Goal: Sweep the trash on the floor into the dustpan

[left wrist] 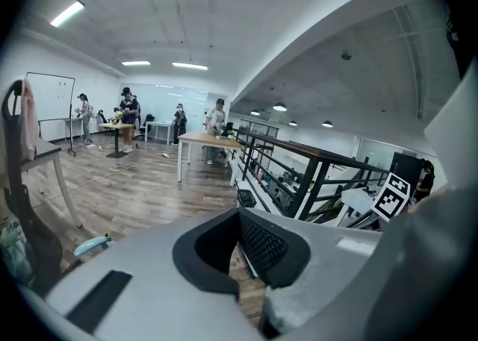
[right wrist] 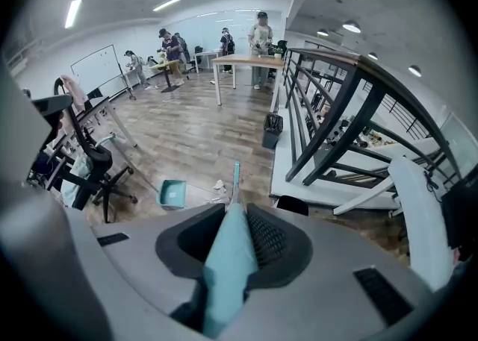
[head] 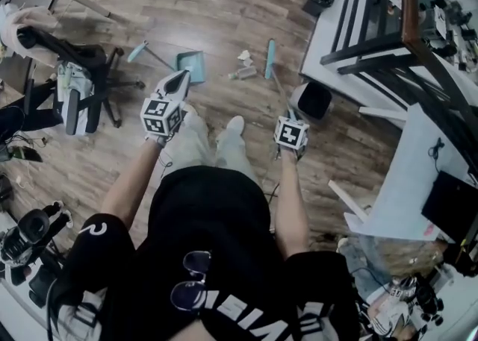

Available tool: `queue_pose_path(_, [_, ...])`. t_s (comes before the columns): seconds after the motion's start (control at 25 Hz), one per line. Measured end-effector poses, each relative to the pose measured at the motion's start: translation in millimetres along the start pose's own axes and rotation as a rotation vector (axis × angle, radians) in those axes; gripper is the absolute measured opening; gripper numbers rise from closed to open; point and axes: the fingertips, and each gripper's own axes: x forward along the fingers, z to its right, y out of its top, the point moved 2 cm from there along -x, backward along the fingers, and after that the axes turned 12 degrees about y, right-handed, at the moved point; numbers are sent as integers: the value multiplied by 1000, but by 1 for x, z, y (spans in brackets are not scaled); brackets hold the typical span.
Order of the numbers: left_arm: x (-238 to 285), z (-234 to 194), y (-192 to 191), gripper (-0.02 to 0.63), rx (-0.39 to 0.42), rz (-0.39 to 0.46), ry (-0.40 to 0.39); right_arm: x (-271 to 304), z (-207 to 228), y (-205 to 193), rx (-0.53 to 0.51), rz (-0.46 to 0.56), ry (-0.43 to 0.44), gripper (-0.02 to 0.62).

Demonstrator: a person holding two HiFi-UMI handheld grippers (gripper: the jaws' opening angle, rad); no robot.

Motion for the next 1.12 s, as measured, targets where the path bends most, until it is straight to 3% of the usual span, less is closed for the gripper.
queue_pose_path(0.4, [41, -18, -27, -2, -25, -43, -10, 67, -2, -2, 52, -123, -35, 84])
queue_pose_path(0.76, [68, -49, -67, -2, -41, -100, -25, 125, -18, -9, 64, -259, -152, 85])
queue_pose_path(0.92, [69, -68, -82, -2, -47, -110, -20, 144, -33, -2, 62, -266, -185, 84])
queue_pose_path(1.12, [66, -105, -89, -2, -57, -124, 6, 162, -68, 3, 112, -275, -168, 84])
